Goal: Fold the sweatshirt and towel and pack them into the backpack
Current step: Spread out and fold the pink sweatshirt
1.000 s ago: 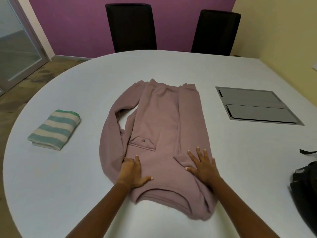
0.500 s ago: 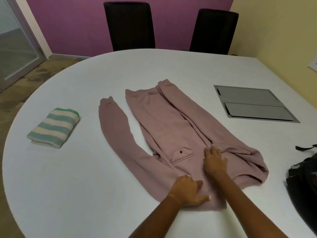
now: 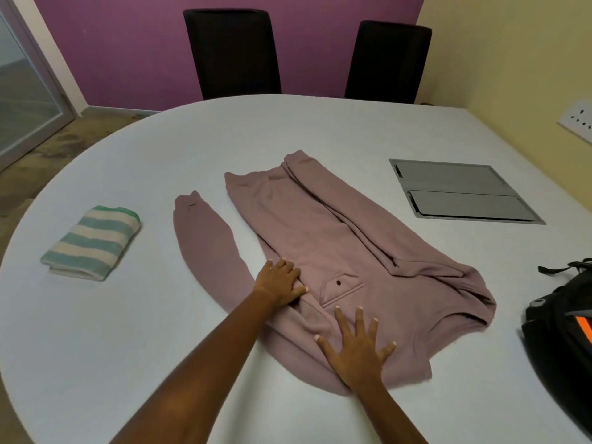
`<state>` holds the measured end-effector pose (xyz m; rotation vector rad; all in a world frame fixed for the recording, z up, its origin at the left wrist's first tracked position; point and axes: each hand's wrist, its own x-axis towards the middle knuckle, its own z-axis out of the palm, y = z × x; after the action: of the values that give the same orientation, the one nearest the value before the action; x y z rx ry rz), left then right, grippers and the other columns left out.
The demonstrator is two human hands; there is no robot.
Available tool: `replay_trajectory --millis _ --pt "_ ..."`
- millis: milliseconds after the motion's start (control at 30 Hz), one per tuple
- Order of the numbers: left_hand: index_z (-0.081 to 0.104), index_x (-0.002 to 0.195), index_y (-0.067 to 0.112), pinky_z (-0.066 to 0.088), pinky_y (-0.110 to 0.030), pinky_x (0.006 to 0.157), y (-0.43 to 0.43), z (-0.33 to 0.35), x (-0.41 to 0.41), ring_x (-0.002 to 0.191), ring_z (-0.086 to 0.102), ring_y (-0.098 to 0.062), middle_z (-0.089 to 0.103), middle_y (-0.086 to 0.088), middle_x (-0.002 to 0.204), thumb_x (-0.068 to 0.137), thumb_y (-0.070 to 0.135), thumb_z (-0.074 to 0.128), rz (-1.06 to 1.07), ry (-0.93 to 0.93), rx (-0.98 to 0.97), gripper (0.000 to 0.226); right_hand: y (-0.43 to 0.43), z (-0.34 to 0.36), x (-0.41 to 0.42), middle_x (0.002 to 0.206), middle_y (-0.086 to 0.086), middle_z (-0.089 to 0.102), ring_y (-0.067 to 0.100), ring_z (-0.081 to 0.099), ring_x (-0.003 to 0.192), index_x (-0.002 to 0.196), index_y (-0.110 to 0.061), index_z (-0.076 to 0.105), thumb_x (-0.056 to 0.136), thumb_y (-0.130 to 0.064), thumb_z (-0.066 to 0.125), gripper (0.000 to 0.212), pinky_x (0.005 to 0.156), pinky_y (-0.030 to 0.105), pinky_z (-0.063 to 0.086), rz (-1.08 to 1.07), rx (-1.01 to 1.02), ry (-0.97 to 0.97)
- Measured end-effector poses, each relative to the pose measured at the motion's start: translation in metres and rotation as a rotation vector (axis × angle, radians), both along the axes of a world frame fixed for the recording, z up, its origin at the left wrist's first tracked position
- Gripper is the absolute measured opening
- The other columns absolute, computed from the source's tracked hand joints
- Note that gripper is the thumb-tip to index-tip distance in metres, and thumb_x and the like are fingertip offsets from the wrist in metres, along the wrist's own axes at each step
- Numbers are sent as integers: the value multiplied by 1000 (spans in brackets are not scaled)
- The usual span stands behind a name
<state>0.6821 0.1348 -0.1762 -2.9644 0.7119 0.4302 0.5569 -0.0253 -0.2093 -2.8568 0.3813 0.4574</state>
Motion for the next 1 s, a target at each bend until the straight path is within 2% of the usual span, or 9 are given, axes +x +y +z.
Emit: replay_trajectory --millis 100,167,333,400,533,667,800,900,1000 --pt "24 145 17 24 -39 112 5 -8 3 135 34 -26 27 -7 152 95 55 24 54 44 20 63 -6 -13 -2 140 15 46 48 44 123 140 -38 29 68 -87 -2 92 81 79 27 -35 9 -18" --pt "21 147 21 32 -39 107 7 -11 2 130 42 -28 25 -6 153 94 57 24 89 39 24 64 -13 -22 0 136 16 50 51 47 119 136 -37 33 72 -85 3 85 78 80 28 -32 9 -10" --pt "32 142 22 35 -36 96 15 -15 -5 116 50 -28 43 -10 139 95 55 21 99 -45 96 59 -25 -19 16 157 4 -11 42 -9 141 135 -41 -22 30 -88 -33 116 101 73 3 -7 -51 -17" --pt "39 135 19 34 -35 93 19 -13 -12 114 48 -27 48 -10 132 95 54 21 110 -64 120 56 -32 -16 27 155 1 -18 41 -14 140 138 -46 -20 27 -89 -31 120 102 72 2 34 -68 10" --pt "46 127 17 34 -35 90 21 -5 -28 115 46 -28 52 -12 127 95 56 22 127 -56 131 56 -45 -4 48 155 -2 -20 39 -14 141 140 -49 -12 62 -91 11 91 104 71 4 153 -59 110" --pt "53 119 12 33 -35 90 13 3 -53 113 48 -29 57 -16 120 94 55 29 168 1 38 55 -58 5 68 154 -5 -24 38 -16 141 138 -52 -13 18 -97 -17 129 104 70 2 296 -73 168" --pt "54 118 7 37 -32 84 -7 9 -76 113 52 -31 57 -18 121 94 52 34 152 109 -58 54 -74 17 88 154 -4 -24 36 -16 142 140 -50 -10 13 -99 -12 136 105 69 4 458 -140 249" --pt "54 116 2 32 -31 72 -33 14 -89 114 52 -34 57 -21 121 94 54 31 113 163 -135 61 -88 30 105 155 -5 -19 33 -11 143 141 -47 -8 45 -99 9 111 107 66 8 529 -187 317" --pt "57 111 2 36 -36 83 -56 15 -94 110 53 -34 59 -21 117 54 88 -20 3 238 -262 129 -100 39 116 157 -5 -9 31 -6 144 142 -48 -2 90 -61 33 65 109 63 9 480 -350 260"
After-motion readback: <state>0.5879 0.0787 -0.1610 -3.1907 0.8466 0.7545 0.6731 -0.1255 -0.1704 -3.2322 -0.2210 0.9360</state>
